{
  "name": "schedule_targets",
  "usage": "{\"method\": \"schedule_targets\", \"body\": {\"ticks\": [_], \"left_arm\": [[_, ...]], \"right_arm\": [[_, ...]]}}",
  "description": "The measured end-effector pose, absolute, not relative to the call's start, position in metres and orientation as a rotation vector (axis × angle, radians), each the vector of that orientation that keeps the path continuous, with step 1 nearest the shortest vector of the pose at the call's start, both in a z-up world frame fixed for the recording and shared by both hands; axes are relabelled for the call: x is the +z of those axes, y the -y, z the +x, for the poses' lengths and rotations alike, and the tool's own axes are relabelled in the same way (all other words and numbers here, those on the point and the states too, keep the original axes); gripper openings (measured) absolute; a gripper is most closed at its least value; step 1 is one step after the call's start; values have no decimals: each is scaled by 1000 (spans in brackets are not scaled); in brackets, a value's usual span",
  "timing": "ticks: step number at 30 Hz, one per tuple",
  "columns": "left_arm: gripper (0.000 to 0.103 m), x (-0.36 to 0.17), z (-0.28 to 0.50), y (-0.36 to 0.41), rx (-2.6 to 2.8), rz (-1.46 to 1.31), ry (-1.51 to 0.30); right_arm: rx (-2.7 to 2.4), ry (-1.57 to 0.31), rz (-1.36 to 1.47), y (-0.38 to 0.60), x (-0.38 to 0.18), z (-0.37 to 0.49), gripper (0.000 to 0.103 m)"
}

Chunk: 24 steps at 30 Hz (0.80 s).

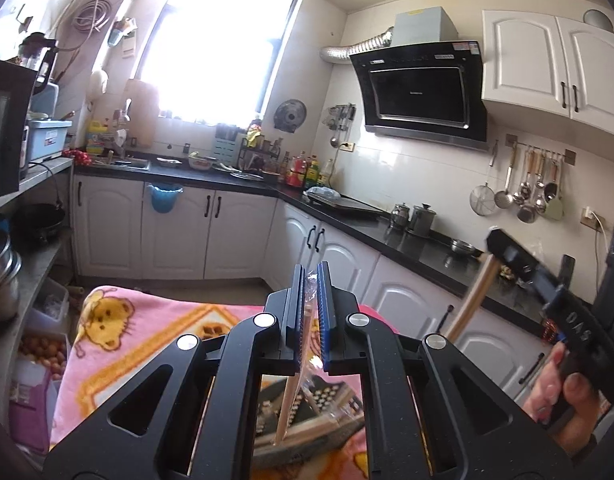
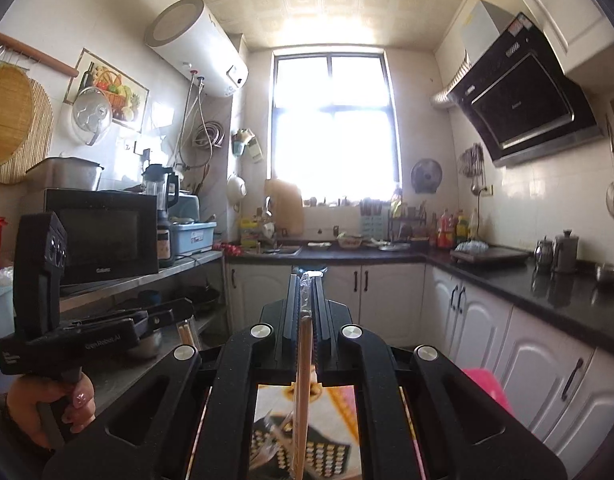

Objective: Organize utensils
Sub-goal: 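Lower the chopsticks into the caddy and open both tools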

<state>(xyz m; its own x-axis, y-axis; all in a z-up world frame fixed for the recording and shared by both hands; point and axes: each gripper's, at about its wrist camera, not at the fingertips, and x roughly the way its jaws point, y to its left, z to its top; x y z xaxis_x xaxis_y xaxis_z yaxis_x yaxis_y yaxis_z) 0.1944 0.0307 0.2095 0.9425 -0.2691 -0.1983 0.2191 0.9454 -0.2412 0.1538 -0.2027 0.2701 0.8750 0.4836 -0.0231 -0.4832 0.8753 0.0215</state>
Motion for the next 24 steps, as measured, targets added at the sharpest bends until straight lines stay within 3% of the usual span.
{"method": "schedule_targets", "body": {"ticks": [24], "left_arm": [[4, 143, 246, -26, -182, -215, -327]], "right_arm": [[451, -99, -46, 175, 196, 223, 6]]}}
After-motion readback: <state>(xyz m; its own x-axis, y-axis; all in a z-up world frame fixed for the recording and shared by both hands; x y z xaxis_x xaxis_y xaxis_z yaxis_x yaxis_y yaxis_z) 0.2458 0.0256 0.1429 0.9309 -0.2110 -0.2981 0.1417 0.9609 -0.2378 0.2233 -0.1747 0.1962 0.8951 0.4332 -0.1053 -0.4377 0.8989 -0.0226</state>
